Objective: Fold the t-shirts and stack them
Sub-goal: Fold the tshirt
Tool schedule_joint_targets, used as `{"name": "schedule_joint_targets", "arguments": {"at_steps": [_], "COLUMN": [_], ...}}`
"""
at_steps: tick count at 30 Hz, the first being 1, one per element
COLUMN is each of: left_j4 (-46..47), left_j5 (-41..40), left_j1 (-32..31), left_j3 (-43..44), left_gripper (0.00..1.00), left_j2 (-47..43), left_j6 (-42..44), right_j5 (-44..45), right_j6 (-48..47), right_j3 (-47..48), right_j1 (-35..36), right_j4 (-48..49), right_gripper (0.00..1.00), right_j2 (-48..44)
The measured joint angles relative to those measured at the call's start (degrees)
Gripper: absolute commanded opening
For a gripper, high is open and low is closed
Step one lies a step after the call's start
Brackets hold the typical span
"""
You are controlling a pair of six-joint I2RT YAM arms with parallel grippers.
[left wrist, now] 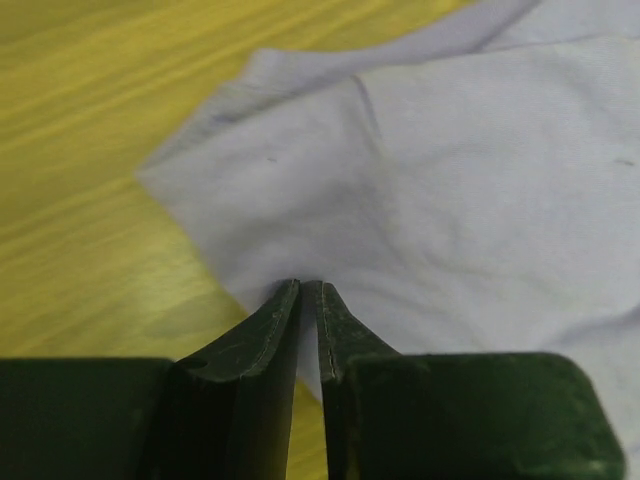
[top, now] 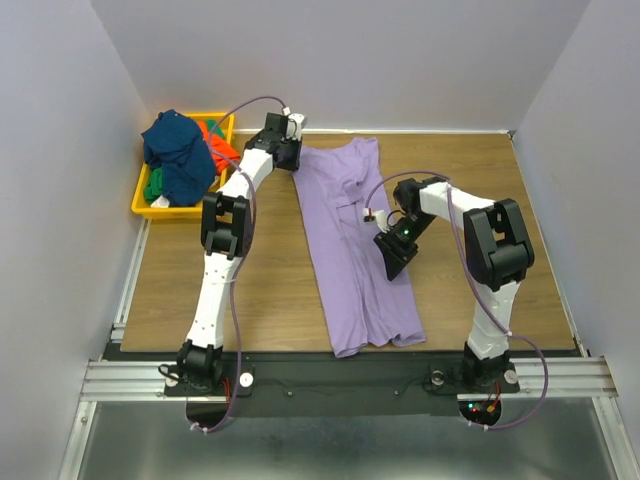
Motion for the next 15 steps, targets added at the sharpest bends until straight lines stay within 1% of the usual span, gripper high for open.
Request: {"name": "schedule_joint_targets", "arguments": {"at_steps": [3, 6, 7, 9, 11, 12, 13, 15], "left_j4": [2.58, 2.97, 3.13, 3.21, 5.07, 5.46, 7.50, 9.53], "left_j5": [0.72, 2.23, 3.28, 4.52, 6.03, 6.60, 7.37, 9.25], "left_j1": [1.16, 1.79, 1.95, 1.86, 1.44, 1.22, 0.94, 0.48], "left_j3": [-2.60, -7.02, -11.13, -16.52, -25.38, -28.17, -33.51, -41.03], "left_gripper": [0.30, 0.30, 0.30, 0.30, 0.30, 0.30, 0.30, 0.30], "left_j2": [-1.16, -4.20, -7.17, -11.63, -18.86, -21.49, -26.18, -33.29], "left_j6": [1.51, 2.32, 2.40, 2.43, 1.49, 0.72, -0.74, -4.11], "right_j5": [0.24, 0.20, 0.07, -0.28, -0.68, -0.72, -0.72, -0.61], "right_j6": [2.64, 5.35, 6.27, 8.17, 9.84, 10.69, 11.80, 13.99], "right_j3": [1.05, 2.91, 3.98, 6.69, 8.98, 10.01, 11.41, 13.70], "right_j1": [-0.37, -0.55, -0.55, -0.57, -0.66, -0.70, -0.87, -1.01], "right_j4": [2.47, 4.59, 5.64, 8.07, 10.19, 11.30, 12.37, 14.36], "right_gripper": [0.41, 0.41, 0.41, 0.41, 0.41, 0.41, 0.41, 0.40], "right_j2": [1.57, 1.70, 1.70, 1.70, 1.70, 1.70, 1.84, 2.36]}}
